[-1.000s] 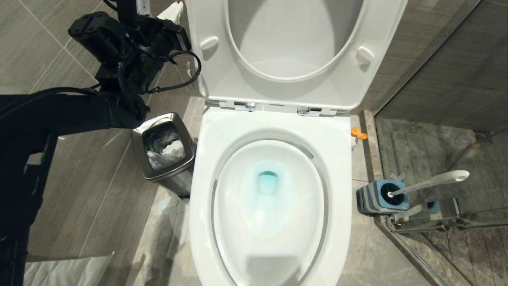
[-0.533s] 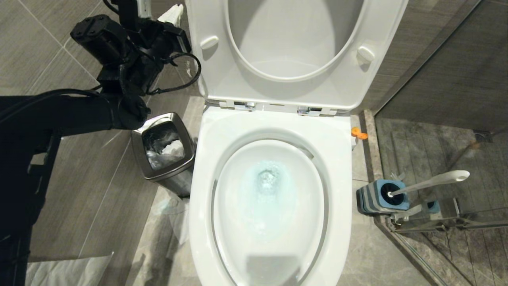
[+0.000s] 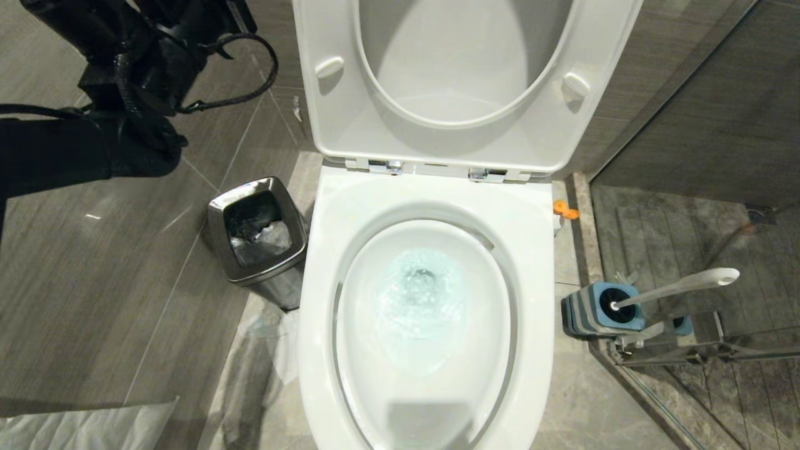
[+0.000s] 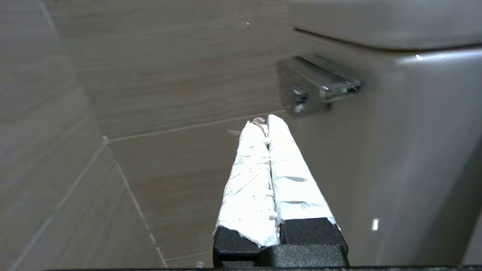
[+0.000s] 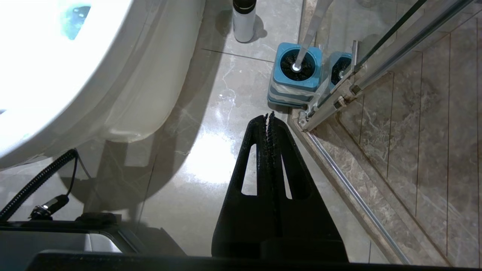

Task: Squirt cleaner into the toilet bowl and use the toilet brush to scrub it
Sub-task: Flush the toilet

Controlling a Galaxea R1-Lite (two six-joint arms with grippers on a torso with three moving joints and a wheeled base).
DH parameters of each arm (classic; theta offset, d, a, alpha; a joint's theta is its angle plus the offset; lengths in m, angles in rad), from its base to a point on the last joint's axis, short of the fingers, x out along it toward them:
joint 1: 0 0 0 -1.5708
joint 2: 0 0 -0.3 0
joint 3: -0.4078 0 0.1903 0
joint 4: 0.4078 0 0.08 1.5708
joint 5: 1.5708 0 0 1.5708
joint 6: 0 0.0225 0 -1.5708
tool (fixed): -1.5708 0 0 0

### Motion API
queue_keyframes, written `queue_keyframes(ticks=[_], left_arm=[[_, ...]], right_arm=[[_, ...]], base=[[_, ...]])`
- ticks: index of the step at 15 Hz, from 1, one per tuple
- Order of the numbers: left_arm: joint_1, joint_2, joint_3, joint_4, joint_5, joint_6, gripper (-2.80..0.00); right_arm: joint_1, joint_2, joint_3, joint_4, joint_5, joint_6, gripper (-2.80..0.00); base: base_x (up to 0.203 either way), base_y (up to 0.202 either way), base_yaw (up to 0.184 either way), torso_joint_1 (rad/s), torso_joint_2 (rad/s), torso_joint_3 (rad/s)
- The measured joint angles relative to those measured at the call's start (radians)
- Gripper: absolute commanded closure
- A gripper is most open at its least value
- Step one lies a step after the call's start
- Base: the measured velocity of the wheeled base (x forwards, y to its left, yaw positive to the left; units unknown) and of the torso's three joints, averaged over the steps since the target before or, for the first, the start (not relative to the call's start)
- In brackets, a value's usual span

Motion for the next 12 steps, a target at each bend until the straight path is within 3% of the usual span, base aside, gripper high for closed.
queue_keyframes(ticks=[4, 12], left_arm=[[0.005, -0.014, 0.0, -0.008, -0.038, 0.002, 0.0], [-0.01, -0.007, -0.002, -0.094, -0.044, -0.009, 0.0]], right_arm=[[0.0, 0.0, 0.0, 0.0, 0.0, 0.0, 0.0], [0.0, 0.0, 0.0, 0.0, 0.0, 0.0, 0.0]], base=[[0.0, 0.0, 0.0, 0.0, 0.0, 0.0], [0.0, 0.0, 0.0, 0.0, 0.0, 0.0]])
